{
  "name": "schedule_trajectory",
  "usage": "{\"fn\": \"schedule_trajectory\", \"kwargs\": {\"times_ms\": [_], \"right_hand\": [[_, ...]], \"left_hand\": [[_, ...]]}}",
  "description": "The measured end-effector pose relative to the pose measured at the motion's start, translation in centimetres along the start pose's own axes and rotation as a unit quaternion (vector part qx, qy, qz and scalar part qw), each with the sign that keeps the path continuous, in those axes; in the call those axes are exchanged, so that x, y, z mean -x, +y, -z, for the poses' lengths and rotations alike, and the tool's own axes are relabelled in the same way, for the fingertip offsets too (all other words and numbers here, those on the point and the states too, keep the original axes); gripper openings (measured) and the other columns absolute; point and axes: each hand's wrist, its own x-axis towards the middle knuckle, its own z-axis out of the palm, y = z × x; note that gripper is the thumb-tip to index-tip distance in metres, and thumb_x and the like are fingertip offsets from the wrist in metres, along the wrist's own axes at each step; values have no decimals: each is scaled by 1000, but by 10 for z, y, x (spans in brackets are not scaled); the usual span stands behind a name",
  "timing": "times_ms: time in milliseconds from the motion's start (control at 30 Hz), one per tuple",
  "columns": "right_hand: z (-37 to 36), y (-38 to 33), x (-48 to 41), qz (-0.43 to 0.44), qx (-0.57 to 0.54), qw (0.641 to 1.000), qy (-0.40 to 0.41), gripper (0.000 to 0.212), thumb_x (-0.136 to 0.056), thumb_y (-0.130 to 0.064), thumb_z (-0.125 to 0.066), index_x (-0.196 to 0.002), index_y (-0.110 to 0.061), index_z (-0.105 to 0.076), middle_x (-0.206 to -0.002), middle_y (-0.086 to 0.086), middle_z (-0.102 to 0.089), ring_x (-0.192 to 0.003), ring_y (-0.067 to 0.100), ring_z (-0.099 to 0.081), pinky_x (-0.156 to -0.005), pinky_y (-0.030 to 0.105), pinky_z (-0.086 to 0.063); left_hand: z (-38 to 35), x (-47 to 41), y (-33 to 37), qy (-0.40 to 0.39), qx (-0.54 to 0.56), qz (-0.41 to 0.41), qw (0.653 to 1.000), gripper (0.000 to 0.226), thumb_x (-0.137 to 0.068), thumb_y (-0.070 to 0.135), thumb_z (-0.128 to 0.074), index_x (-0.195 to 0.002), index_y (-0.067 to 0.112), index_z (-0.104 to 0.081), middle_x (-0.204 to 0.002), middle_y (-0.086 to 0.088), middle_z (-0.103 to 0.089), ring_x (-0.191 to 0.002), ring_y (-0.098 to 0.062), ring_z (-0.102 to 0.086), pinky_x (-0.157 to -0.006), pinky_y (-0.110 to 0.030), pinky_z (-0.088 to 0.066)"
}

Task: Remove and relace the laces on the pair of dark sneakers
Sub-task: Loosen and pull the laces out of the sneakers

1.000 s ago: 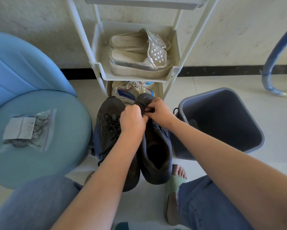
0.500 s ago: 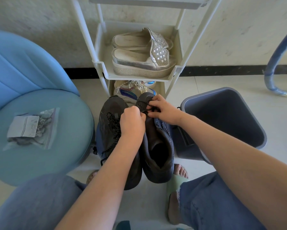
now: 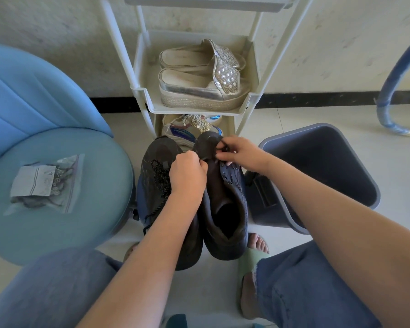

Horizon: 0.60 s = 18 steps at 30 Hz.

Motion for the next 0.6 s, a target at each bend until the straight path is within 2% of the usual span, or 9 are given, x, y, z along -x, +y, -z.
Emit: {"fn": "schedule_trajectory", "kwargs": {"times_ms": [67, 100, 133, 167, 233, 300, 367, 500, 600], "right_hand": [[10, 3, 2, -30, -62, 996, 49, 21, -90, -3, -61, -112, -1, -59, -103, 5, -61, -78, 10, -58, -69, 16, -54], [14, 5, 2, -45, -48, 995, 74, 26, -89, -4, -63, -115, -1, -59, -108, 7, -61, -75, 7, -56, -64, 11, -51], [18, 6, 3, -55, -22, 994, 86, 28, -88, -6, -65, -116, -1, -60, -109, 8, -61, -75, 6, -54, -61, 8, -46], [20, 7, 3, -62, 10, 995, 80, 29, -88, -10, -66, -115, -2, -61, -105, 8, -60, -76, 8, -52, -65, 10, -44], [21, 5, 6, -86, 70, 994, 13, 25, -86, -22, -70, -102, -3, -64, -89, 4, -58, -79, 15, -51, -72, 22, -40], [16, 0, 7, -118, 110, 986, -33, 26, -84, -30, -72, -77, -8, -59, -71, 1, -52, -68, 15, -48, -63, 24, -37], [11, -4, 4, -134, 114, 984, -21, 34, -84, -31, -72, -65, -11, -52, -61, 0, -45, -59, 14, -43, -56, 23, -33], [-1, -1, -4, -149, 106, 983, 26, 27, -86, -26, -69, -89, 0, -64, -69, 6, -53, -68, 21, -50, -66, 28, -41], [-1, 1, -3, -187, -4, 980, 73, 15, -94, -17, -57, -100, -4, -60, -74, 8, -57, -57, 20, -54, -63, 34, -53]], "left_hand": [[0, 0, 1, -9, 14, 8, 1000, 24, -94, 21, -51, -95, 4, -68, -91, -11, -66, -84, -29, -63, -62, -31, -39], [-1, 0, 1, -14, 31, 14, 999, 25, -93, 23, -52, -98, 5, -68, -96, -11, -65, -90, -29, -62, -64, -33, -41], [-2, 0, 2, -19, 53, 18, 998, 27, -92, 26, -54, -104, 5, -66, -105, -11, -62, -99, -29, -60, -71, -34, -44], [-4, 0, 2, -25, 81, 19, 996, 32, -91, 29, -56, -114, 7, -62, -116, -12, -57, -110, -29, -55, -83, -36, -45], [-7, -1, 3, -42, 132, 8, 990, 49, -87, 32, -61, -130, 11, -50, -130, -10, -48, -124, -27, -44, -102, -37, -37], [-9, -2, 5, -59, 145, -19, 988, 59, -84, 34, -65, -135, 13, -45, -135, -7, -44, -129, -24, -39, -106, -36, -35], [-11, -4, 5, -81, 135, -29, 987, 72, -80, 37, -69, -141, 13, -39, -143, -6, -38, -135, -22, -33, -109, -39, -33], [-15, -2, 8, -143, 138, -15, 980, 102, -75, 40, -75, -151, 11, -13, -159, -6, -8, -146, -20, -10, -116, -37, -18], [-16, -3, 8, -154, 112, -19, 982, 102, -79, 36, -74, -152, 9, -6, -160, -5, -1, -147, -21, -6, -116, -34, -15]]}}
